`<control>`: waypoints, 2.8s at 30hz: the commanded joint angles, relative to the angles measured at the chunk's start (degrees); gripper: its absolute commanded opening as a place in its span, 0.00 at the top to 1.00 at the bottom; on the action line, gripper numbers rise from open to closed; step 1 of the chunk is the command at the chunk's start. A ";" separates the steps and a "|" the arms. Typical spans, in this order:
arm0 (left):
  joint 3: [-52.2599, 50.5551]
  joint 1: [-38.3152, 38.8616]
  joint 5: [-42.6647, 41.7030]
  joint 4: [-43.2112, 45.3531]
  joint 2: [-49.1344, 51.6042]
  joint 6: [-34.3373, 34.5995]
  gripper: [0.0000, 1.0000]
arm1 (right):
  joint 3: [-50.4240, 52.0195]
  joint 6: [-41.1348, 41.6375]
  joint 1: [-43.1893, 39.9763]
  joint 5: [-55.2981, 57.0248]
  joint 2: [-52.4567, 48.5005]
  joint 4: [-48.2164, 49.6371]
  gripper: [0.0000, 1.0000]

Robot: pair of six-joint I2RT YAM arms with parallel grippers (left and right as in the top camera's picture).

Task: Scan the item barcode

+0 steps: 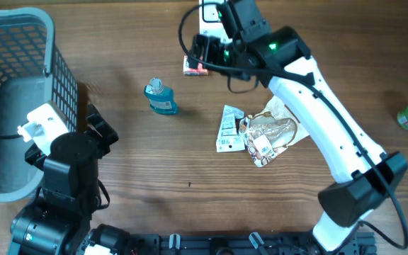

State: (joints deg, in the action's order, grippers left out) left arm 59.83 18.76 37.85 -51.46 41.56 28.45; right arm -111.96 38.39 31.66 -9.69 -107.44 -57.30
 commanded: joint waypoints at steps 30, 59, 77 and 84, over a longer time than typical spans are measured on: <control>13.88 -6.14 -6.01 -15.08 0.83 7.76 0.00 | -16.68 9.60 7.98 10.16 -15.98 -7.93 0.00; 13.90 -3.89 -32.65 6.78 47.60 -5.55 0.00 | -26.77 -5.42 -29.27 11.21 -12.70 -33.55 0.00; 13.90 -5.27 -32.09 5.66 42.99 -5.55 0.00 | -26.67 -6.47 -29.27 11.41 -12.72 -33.68 0.00; 13.90 -4.90 -34.88 8.63 43.17 -5.55 0.00 | -26.67 -6.49 -29.27 11.43 -12.72 -33.94 0.00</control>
State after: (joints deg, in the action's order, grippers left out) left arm 74.13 13.76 5.80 -44.05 85.49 24.01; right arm -137.91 32.84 2.31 0.32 -122.04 -91.11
